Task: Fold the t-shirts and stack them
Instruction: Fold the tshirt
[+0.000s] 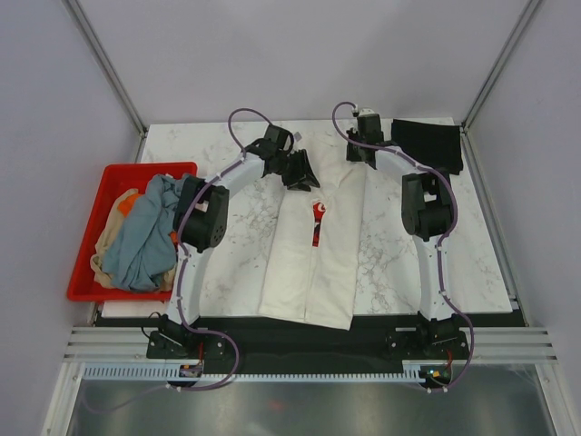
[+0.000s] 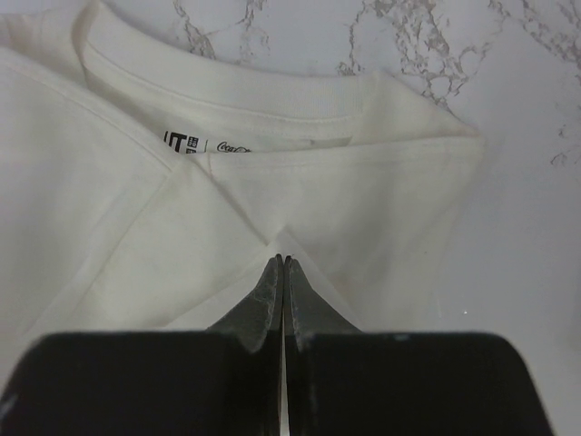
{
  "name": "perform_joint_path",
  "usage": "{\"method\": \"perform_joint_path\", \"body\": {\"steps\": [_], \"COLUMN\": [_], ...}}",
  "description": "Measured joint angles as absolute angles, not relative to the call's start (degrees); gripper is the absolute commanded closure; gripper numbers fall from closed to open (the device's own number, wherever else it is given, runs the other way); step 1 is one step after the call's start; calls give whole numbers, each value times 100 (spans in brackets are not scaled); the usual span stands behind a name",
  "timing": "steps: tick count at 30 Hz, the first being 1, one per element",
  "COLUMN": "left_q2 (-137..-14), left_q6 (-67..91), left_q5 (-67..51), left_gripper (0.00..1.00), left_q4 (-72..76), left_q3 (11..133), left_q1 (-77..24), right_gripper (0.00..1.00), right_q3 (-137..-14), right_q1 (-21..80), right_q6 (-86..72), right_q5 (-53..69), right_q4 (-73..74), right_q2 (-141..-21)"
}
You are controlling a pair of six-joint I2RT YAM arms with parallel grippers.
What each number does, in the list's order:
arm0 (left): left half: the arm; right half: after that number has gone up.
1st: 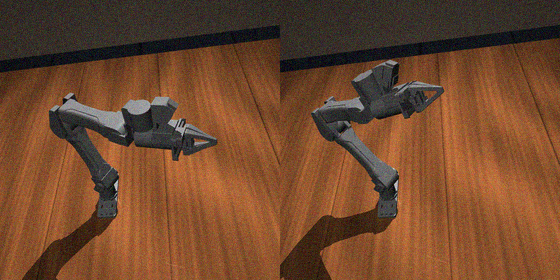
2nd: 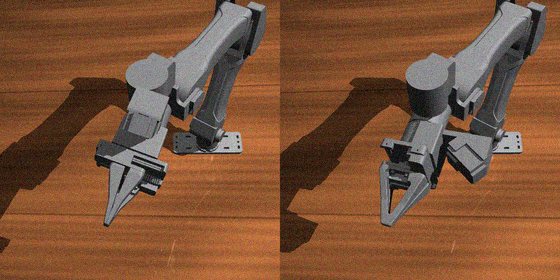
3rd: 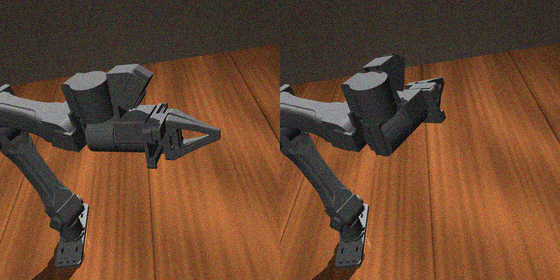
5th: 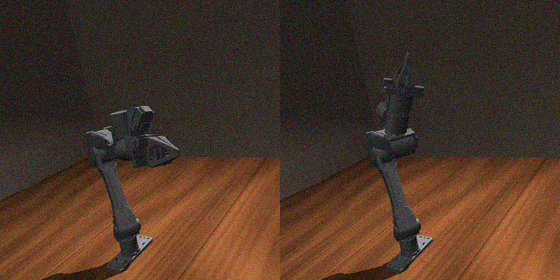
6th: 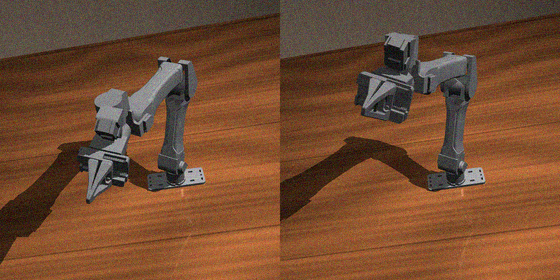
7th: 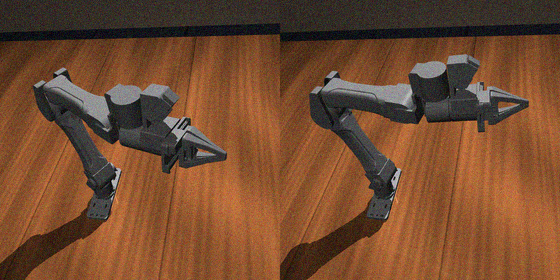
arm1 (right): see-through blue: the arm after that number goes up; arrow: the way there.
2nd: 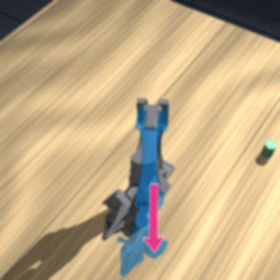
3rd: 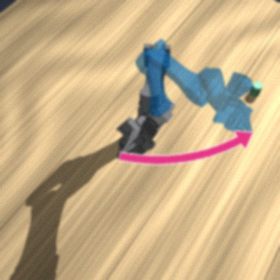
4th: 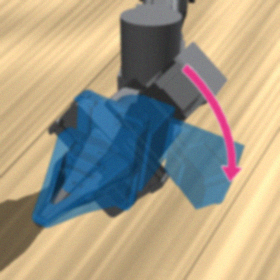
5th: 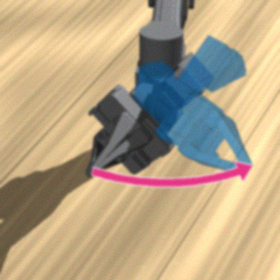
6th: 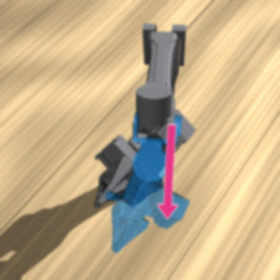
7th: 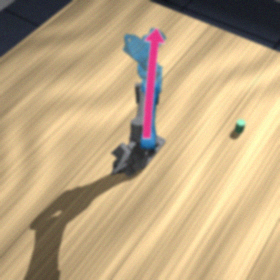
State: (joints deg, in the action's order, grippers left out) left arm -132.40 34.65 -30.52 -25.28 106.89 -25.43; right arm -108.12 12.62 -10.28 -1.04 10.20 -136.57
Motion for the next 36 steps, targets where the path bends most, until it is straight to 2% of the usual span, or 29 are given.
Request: {"method": "perform_joint_path", "body": {"steps": [8, 13, 28, 31, 32, 33, 34, 36], "left_q2": [-13541, -13653, -14011, -14011, -14011, -14011, -14011, -14011], "left_q6": [3741, 3876, 4335, 4410, 4440, 4486, 4512, 4558], "left_q5": [-3006, -2845, -2397, -2287, -2255, -2237, -2211, -2174], "left_gripper": [52, 58, 61, 70, 79, 84, 95, 98], "left_q4": [-2521, -2541, -2488, -2480, -2488, -2486, -2486, -2477], "left_q3": [10860, 11000, 11360, 11369, 11369, 11369, 11373, 11375], "left_q1": [-2565, -2598, -2714, -2714, -2714, -2714, -2711, -2714], "right_gripper": [100, 100, 100, 100, 100, 100, 100, 100], "right_q3": [-10326, -10099, -9782, -9717, -9690, -9666, -9640, -9588], "right_q1": [1264, 1264, 1262, 1262, 1262, 1262, 1262, 1262], "right_q6": [-989, -956, -869, -849, -847, -845, -827, -797], "right_q5": [-82, -71, 71, 73, 75, 80, 84, 99], "right_q4": [311, 69, -217, -276, -287, -296, -309, -355], "right_q2": [-13633, -13522, -13297, -13266, -13255, -13244, -13231, -13211]}}
